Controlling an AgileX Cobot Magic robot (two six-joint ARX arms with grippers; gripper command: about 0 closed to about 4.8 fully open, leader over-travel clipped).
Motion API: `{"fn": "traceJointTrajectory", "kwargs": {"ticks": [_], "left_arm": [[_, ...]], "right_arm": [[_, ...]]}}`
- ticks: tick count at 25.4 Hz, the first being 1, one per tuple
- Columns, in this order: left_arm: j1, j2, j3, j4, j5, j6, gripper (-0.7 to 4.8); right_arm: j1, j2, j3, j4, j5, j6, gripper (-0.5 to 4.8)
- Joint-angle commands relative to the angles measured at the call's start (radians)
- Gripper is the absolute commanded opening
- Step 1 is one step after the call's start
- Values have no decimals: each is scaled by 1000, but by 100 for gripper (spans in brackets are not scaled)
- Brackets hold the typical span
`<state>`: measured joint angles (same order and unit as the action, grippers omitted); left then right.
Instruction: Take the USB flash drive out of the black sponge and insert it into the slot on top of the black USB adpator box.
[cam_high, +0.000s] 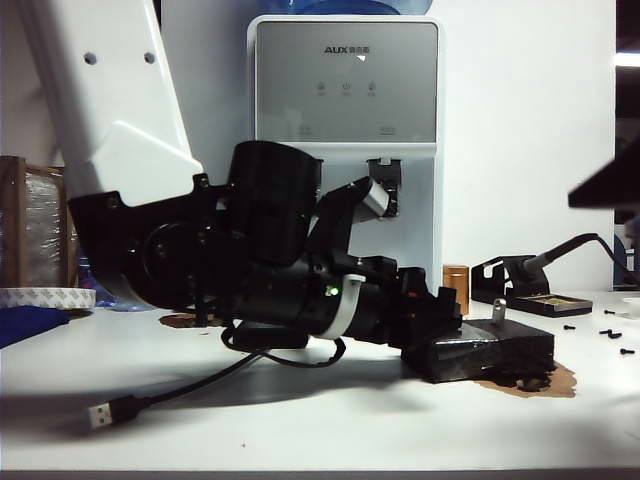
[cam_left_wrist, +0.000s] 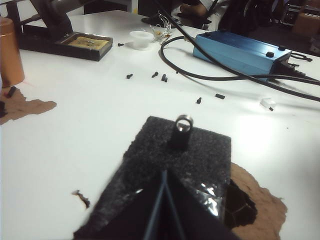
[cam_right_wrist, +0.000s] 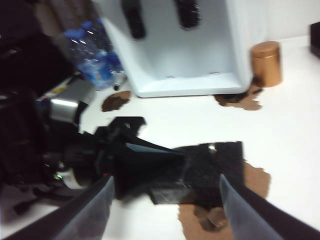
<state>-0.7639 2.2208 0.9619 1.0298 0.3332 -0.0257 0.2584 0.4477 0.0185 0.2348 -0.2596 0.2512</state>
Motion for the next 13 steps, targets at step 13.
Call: {"fn": "traceJointTrajectory", "kwargs": {"ticks": [13], "left_arm": [[-1,13,-3,-50,0,6,-5]], "right_arm": [[10,623,270,220,-26,-177,360]]}}
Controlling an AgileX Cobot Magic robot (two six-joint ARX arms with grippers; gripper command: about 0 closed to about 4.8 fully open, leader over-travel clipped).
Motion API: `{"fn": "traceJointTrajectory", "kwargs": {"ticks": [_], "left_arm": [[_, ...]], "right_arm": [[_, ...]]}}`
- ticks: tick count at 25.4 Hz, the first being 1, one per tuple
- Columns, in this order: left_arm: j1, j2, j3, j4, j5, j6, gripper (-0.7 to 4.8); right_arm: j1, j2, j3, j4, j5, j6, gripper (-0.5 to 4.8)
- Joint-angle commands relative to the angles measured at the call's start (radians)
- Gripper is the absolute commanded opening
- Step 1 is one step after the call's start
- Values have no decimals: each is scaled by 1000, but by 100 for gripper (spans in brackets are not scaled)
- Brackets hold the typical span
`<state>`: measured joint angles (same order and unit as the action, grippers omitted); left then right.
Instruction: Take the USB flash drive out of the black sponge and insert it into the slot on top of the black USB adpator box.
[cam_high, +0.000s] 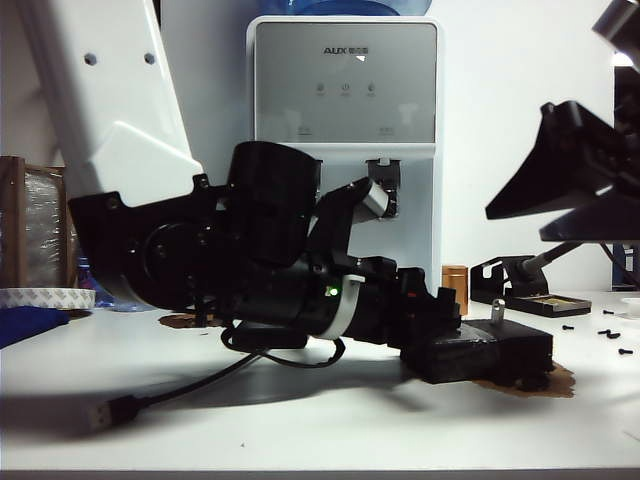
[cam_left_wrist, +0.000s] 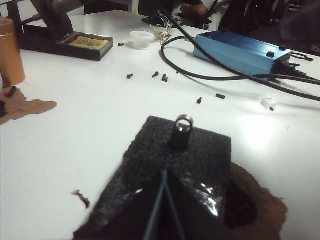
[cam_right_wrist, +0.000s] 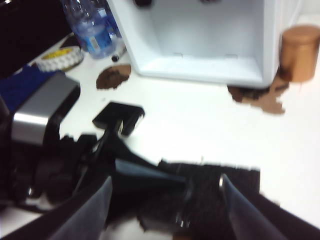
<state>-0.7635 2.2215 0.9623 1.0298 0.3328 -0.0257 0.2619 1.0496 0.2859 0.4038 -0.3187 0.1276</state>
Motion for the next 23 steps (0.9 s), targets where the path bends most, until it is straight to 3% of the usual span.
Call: {"fn": "traceJointTrajectory", "kwargs": {"ticks": [1,5,23], "left_arm": [[-1,12,-3,-50,1,6,-5],[-1,12,-3,-50,0,5,-5],[-1,12,-3,-50,1,-6,-5]], "right_arm": [[6,47,3,84,32,-102,360],[6,95,-18,208,91,-101,359],[31,510,-69,653,74,-10,352]]}}
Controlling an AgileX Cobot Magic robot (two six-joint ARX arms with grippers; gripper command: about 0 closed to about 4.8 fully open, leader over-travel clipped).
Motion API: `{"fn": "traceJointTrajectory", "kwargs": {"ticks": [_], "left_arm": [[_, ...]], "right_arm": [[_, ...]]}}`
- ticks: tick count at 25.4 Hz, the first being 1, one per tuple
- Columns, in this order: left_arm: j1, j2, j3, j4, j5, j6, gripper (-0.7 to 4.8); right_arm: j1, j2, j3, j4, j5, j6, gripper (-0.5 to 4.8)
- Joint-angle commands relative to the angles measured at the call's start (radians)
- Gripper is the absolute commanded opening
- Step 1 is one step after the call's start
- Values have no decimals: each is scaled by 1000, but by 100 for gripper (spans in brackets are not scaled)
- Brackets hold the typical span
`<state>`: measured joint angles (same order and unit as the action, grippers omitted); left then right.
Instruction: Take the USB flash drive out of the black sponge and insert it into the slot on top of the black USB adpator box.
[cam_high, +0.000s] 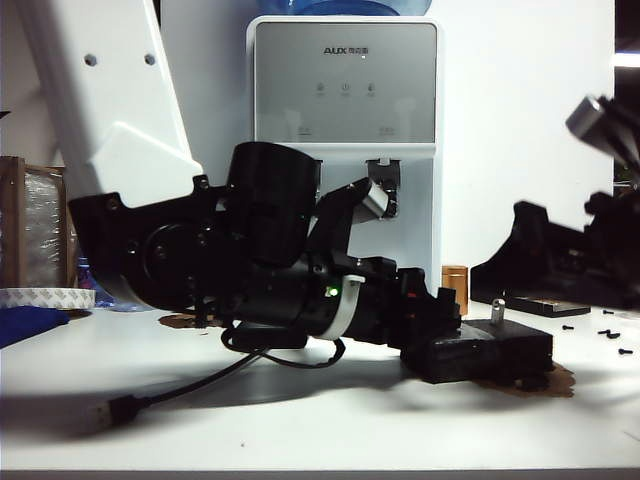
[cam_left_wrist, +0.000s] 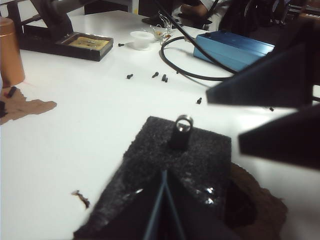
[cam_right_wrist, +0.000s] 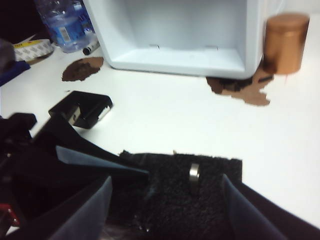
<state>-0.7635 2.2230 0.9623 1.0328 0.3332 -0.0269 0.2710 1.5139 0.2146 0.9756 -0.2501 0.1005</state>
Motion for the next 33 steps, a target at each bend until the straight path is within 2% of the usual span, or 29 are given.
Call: {"fn": "traceJointTrajectory", "kwargs": {"ticks": [1,4,6,14,21,25,29,31,33], "left_arm": [[-1,11,-3,-53,0,-5,-5],[-1,11,-3,-53,3,-7,-5],[-1,11,-3,-52,4,-7,-5],[-1,13,-3,-52,4,-7,-5],[-1,13,-3,-52,4,-7,-5],[-1,14,-3,-53,4,-7,-5],[-1,14,-3,-53,4,-7,-5],[-1,14,-3,-52,4,-7,-5],[-1,14,-3,-53,4,-7,-5]], "right_arm": [[24,66,3,101,8,17,350],[34,157,3,204,19,20,350],[34,217,3,248,74,27,350],[34,223,4,332,114,4,340],[34,243,42,284,111,5,330],[34,268,46,283,90,26,280],[34,284,46,283,89,27,270],[34,284,46,283,90,27,218],[34,284,47,283,90,27,218]]}}
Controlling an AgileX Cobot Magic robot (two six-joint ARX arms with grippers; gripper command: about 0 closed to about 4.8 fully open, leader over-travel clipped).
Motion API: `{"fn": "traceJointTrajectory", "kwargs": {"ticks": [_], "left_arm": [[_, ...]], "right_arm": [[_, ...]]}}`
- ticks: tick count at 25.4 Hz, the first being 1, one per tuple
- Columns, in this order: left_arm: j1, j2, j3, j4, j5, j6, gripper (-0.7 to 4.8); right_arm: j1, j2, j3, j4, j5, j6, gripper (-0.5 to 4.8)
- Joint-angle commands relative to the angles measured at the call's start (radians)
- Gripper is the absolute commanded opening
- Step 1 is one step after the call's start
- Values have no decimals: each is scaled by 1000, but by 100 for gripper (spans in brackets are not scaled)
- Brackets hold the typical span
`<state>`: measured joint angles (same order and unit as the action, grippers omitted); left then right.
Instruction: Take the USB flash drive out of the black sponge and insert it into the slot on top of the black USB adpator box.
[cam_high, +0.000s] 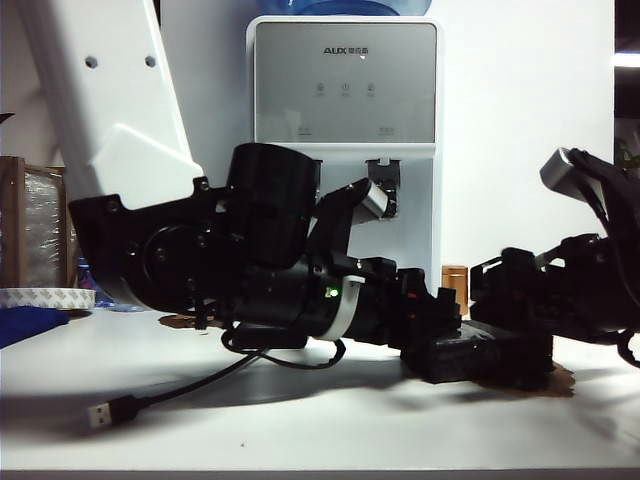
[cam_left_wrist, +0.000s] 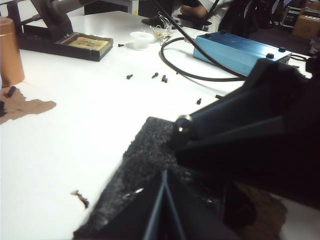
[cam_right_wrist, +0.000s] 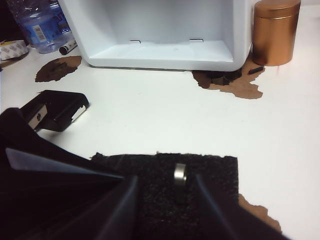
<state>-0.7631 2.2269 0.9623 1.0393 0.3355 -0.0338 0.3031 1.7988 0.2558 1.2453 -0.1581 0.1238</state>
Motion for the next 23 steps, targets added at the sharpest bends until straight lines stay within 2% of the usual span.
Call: {"fn": "traceJointTrajectory", "kwargs": {"ticks": [1,4,5,6,9,12,23], "left_arm": [[-2,10,-3,-59,2,0,-5],[-2,10,-3,-59,2,0,-5],[-2,10,-3,-59,2,0,-5],[-2,10,-3,-59,2,0,-5],[-2,11,-3,-59,2,0,-5],[-2,11,-3,-59,2,0,-5],[-2,11,-3,-60,2,0,-5]], "right_arm": [[2,-1,6,13,-1,3,217],[2,-1,6,15,2,3,209],[2,-1,6,15,2,3,187],[2,-1,6,16,2,3,110],[2,-1,8,30,2,3,79],[2,0,11,29,2,3,20],[2,6,12,21,-10,3,-2]]}}
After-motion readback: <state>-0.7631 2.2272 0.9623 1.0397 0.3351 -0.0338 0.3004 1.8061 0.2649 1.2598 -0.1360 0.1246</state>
